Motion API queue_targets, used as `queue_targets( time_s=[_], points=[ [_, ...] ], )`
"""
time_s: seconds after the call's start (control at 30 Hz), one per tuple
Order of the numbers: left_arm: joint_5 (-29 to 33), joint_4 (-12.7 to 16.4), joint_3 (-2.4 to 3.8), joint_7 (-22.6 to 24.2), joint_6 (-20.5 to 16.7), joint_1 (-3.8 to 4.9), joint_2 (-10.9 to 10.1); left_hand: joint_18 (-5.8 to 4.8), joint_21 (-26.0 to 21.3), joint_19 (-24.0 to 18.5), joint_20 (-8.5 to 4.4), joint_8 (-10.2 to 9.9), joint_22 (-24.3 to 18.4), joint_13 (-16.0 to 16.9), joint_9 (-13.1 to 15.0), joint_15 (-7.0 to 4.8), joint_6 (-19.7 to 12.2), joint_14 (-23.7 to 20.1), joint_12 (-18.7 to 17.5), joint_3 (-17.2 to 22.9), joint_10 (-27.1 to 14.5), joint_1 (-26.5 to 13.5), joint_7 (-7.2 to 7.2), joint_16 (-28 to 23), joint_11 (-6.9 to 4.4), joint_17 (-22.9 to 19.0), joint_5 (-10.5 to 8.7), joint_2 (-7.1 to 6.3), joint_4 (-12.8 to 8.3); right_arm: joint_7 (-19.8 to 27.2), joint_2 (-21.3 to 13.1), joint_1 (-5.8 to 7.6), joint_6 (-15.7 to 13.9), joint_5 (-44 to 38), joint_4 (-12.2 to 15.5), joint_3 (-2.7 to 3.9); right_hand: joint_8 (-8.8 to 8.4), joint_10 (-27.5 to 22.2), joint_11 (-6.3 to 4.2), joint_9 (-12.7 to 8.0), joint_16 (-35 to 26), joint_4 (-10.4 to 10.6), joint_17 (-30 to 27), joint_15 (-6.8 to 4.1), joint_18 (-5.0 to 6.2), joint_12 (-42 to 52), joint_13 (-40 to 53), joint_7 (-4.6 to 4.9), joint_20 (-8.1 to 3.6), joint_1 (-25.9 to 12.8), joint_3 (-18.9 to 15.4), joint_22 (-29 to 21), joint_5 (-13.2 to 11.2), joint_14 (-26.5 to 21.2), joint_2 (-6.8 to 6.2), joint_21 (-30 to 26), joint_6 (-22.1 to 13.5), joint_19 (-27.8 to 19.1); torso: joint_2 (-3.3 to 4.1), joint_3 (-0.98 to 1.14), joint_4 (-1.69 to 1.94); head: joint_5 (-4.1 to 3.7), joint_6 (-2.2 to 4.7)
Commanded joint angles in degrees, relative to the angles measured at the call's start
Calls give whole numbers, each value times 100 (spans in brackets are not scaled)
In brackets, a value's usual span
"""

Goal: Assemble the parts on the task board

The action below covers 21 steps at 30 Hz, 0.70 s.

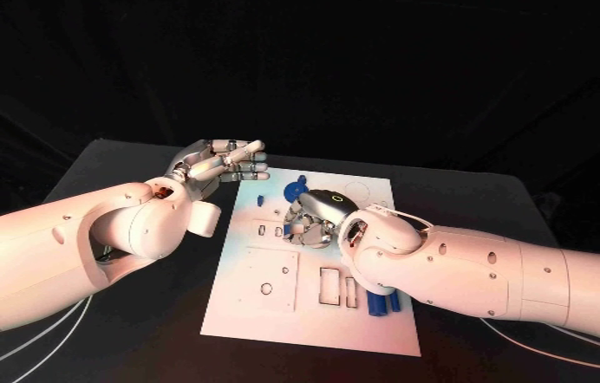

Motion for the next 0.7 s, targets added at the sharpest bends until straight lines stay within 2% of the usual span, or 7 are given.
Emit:
queue_targets(
  time_s=[0.03,0.2,0.47,0.7],
  points=[
    [7,15,3,17,105,2,13,27,5,25,-11,-16,-5,7,4,9,33,28,-18,-2,47,12,3,-31,10,3,18,59,-47,-60,24,-20,175,-154,-28,-3,9,19,-10,83,17,33,891,-27,-70,-38,-8,-16,-29,-52,-2,1480,25,460,-3,-7,12,561,-1,1,-1,0,-6],
    [7,17,3,14,108,2,9,27,5,25,-11,-16,-5,7,4,9,33,28,-18,-2,47,12,3,-31,10,3,18,59,-47,-70,40,-33,220,-169,-66,-5,5,12,-8,83,14,38,886,-26,-68,-48,-16,-13,-29,-71,-8,1473,24,459,-20,-15,0,554,0,-4,-3,-1,-11],
    [7,18,3,9,110,2,6,27,5,25,-11,-16,-5,7,4,9,33,28,-18,-2,47,12,3,-31,10,3,18,59,-47,-106,62,-38,306,-186,-74,-7,-5,-5,-3,80,9,41,877,-24,-63,-70,-34,-5,-29,-94,-15,1459,22,457,-45,-31,-23,541,0,-1,3,-1,-23],
    [7,18,3,6,110,2,-3,27,3,25,-11,-18,-6,6,3,9,34,28,-19,-4,49,12,4,-34,10,3,18,60,-49,-210,54,-39,358,-239,-75,-7,-64,-106,36,58,-9,61,850,4,-48,-187,-137,45,-13,-183,-52,1420,14,450,-149,-79,-141,503,-3,-3,-2,2,-26]
  ],
)
